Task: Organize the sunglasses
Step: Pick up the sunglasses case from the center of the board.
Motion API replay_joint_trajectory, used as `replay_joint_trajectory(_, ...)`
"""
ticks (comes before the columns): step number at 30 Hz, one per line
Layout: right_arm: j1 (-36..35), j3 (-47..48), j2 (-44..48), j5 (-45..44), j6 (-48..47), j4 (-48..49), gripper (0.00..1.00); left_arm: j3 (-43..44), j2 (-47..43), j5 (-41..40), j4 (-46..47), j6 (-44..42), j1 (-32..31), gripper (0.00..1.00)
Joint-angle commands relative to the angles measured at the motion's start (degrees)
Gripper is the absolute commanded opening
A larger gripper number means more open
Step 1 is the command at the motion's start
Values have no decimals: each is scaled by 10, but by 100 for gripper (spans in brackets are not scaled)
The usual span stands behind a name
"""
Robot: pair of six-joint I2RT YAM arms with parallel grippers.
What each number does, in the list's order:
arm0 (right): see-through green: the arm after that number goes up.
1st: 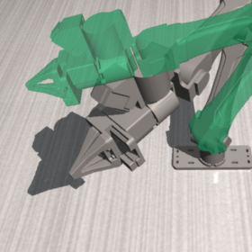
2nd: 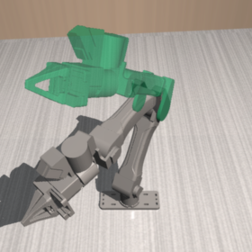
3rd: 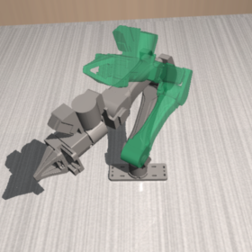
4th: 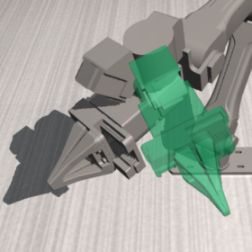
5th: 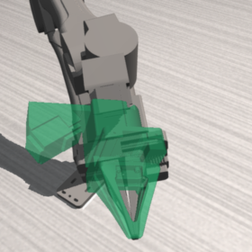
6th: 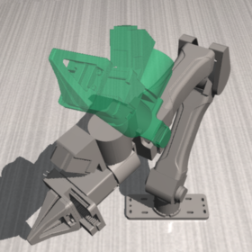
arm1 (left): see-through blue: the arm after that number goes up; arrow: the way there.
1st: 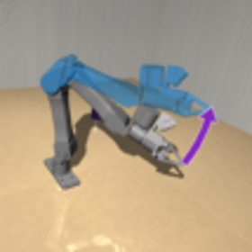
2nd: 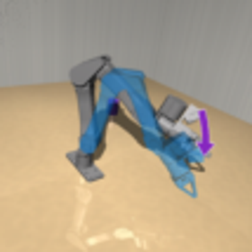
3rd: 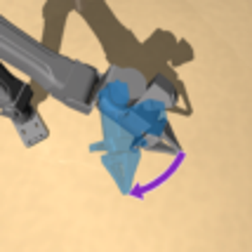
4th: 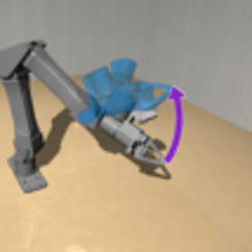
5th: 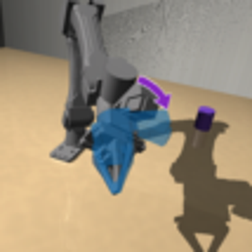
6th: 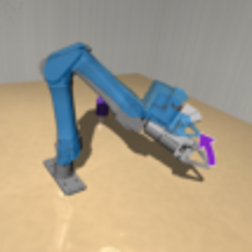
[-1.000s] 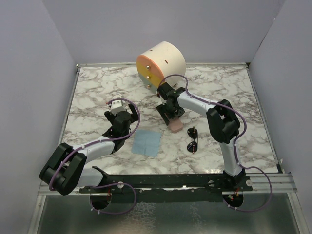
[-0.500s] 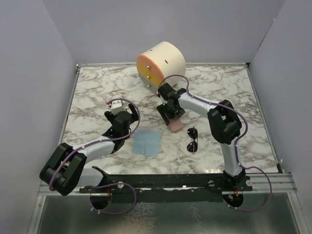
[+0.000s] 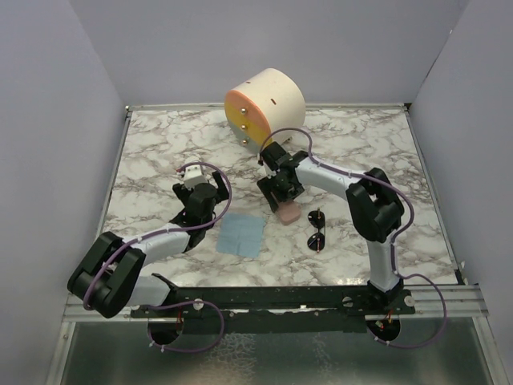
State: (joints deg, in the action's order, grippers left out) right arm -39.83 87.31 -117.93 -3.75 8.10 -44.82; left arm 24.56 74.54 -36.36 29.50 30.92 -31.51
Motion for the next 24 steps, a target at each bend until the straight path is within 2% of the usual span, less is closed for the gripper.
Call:
replay_joint_trajectory(1, -8, -15, 68, 40, 0, 21, 1, 10, 16, -9, 10, -5, 2, 99)
replay_joint_trajectory(10, -8, -130, 231, 123, -17, 151, 1, 11, -2, 28, 12, -4, 2, 95)
replay_joint_trajectory(13, -8, -179, 290, 163, -15, 200, 1, 16, -9, 42, 12, -8, 2, 99)
replay_joint_trajectory(18, -8, -261, 367, 235, 3, 321, 1, 14, -19, 81, 11, 16, 2, 99)
replay_joint_trajectory(24, -8, -311, 419, 322, -9, 403, 1, 3, -55, 181, 26, 16, 2, 98)
